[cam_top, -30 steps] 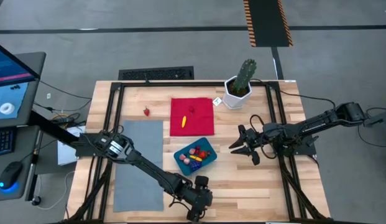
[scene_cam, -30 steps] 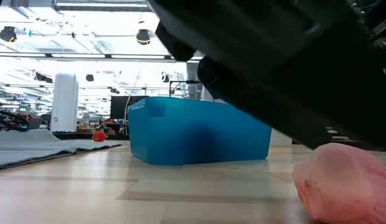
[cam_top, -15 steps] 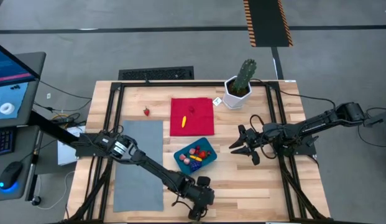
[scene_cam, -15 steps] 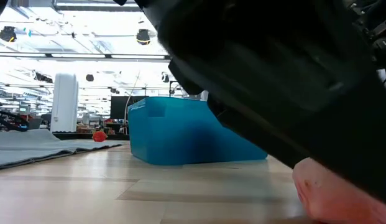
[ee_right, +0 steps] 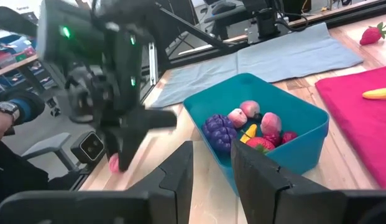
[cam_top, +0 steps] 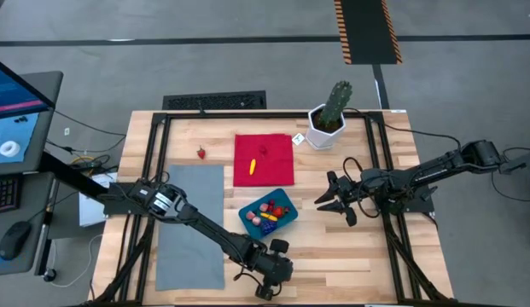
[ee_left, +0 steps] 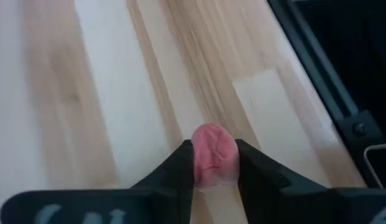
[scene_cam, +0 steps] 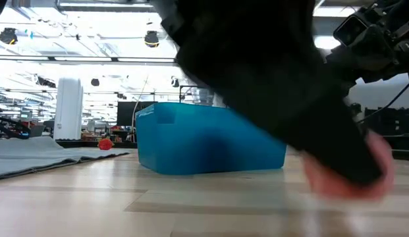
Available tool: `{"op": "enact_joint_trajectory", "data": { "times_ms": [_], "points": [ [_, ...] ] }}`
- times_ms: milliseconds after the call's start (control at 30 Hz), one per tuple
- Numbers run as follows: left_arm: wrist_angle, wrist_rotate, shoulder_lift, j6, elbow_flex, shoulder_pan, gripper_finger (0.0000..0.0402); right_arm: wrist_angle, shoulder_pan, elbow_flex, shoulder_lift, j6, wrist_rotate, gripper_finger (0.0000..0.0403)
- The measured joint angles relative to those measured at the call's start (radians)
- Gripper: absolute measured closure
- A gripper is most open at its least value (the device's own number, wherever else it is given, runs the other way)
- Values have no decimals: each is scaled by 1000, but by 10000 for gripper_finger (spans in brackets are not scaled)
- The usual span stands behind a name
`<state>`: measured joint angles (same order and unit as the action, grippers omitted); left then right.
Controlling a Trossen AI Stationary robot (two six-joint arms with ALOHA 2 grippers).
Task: Pick and placing Produce into tupperware
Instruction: Put the peach into the blue bin
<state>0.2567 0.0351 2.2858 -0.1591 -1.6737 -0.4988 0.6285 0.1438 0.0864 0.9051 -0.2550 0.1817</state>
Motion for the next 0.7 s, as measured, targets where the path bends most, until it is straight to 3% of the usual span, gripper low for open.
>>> {"op": "enact_joint_trajectory", "data": {
  "times_ms": [300, 533, 700],
  "points": [
    [116, 190, -136, 74, 0, -12, 294, -8, 0, 0, 0, 0, 0, 272],
    [332, 477, -265, 91, 10, -26, 305, -9, 0, 0, 0, -8, 0, 272],
    [462, 581, -344, 52, 27, -29, 301, -8, 0, 0, 0, -8, 0, 272]
  ]
}}
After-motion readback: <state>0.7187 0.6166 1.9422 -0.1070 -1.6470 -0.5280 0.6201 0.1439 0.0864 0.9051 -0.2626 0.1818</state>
